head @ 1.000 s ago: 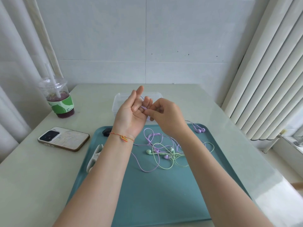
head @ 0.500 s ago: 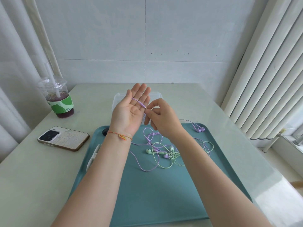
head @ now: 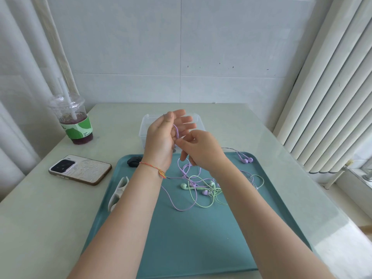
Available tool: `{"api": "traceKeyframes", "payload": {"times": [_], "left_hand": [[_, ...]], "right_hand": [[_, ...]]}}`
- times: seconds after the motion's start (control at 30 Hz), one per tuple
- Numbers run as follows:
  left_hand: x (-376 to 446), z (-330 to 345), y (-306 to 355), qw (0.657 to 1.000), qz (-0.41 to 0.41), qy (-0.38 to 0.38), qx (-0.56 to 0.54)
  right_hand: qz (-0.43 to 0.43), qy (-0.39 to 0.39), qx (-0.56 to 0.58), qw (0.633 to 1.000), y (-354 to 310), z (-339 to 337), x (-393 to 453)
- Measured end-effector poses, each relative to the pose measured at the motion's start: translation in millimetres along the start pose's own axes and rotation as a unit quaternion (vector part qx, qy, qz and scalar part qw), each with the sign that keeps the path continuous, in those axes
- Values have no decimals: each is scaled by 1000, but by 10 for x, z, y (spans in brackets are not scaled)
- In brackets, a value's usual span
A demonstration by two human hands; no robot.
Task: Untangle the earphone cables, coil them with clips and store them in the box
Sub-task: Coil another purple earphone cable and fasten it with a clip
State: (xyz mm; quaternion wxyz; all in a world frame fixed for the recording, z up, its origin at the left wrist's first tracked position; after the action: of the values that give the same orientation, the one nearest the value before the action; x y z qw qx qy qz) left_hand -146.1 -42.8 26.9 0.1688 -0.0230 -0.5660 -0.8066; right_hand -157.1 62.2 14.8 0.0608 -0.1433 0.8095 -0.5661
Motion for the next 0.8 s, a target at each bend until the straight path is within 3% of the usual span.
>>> {"api": "traceKeyframes", "payload": {"times": [0.2, 0.4, 0.6, 0.8], "left_hand": [[23, -59, -70, 981, 17, 4, 195], [-66, 87, -195, 943, -66, -116, 306], [-170, 181, -328, 935, -190, -219, 205], [-298, 385, -253, 916, -237, -321, -44]], "right_hand": [[-43, -58, -246, 966, -140, 0, -85], [-76, -42, -232, 969, -341, -282, -162], [-118, 4, -203, 972, -424, -571, -158], [-141, 58, -74, 986, -390, -643, -87]]}}
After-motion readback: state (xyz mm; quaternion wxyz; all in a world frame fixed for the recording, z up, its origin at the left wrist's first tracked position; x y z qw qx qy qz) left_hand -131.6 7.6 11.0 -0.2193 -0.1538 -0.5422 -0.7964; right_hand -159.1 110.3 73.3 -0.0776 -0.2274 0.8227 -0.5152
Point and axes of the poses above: each hand's wrist, its own x-axis towards the middle knuckle, its own z-axis out of the palm, y = z × x, the point moved 7 cm from there along x, towards the middle knuckle, and after that the axes turned 7 degrees about x, right-handed, at the moved point
